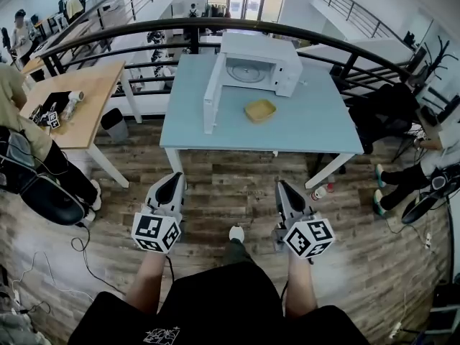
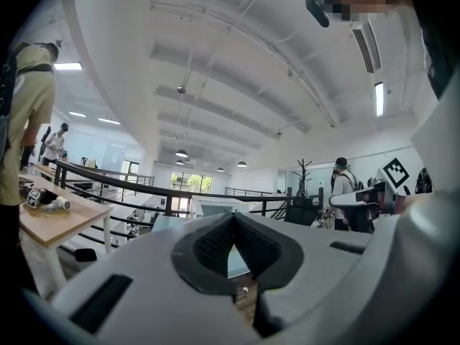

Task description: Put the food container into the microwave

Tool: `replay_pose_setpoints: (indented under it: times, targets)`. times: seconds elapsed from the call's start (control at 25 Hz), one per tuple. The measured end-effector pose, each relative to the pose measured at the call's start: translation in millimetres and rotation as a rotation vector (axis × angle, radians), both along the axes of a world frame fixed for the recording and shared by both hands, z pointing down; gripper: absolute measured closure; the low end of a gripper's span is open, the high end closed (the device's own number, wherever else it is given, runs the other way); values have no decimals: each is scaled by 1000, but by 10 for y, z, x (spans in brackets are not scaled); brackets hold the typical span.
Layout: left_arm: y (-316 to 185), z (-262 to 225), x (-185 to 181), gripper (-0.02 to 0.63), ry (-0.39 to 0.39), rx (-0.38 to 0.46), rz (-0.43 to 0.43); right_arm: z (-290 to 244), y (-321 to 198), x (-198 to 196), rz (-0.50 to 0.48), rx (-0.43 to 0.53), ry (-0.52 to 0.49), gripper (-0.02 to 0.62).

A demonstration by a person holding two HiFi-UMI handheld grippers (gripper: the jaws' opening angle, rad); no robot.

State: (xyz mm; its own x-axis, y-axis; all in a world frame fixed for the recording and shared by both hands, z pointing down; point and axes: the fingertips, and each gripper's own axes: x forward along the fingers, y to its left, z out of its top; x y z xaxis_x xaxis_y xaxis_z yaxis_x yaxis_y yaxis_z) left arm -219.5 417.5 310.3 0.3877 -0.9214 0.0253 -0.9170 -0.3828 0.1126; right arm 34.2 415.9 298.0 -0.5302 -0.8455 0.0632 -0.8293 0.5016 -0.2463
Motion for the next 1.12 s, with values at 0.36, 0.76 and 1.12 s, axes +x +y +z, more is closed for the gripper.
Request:
replay_pose_setpoints:
  times: [0.36,0.76,1.12]
  targets:
    - [-737,55,193,598,-6,-20,-8,113,-809,140,-20,-33,-18,588]
    - [-1604,137,401,598,-2,-48,-52,213,-1819,320,-73,-63,-10,588]
    - [-2311,276,623,598,-12,-73,-101,398,-2657,421,-150,-95,-22,589]
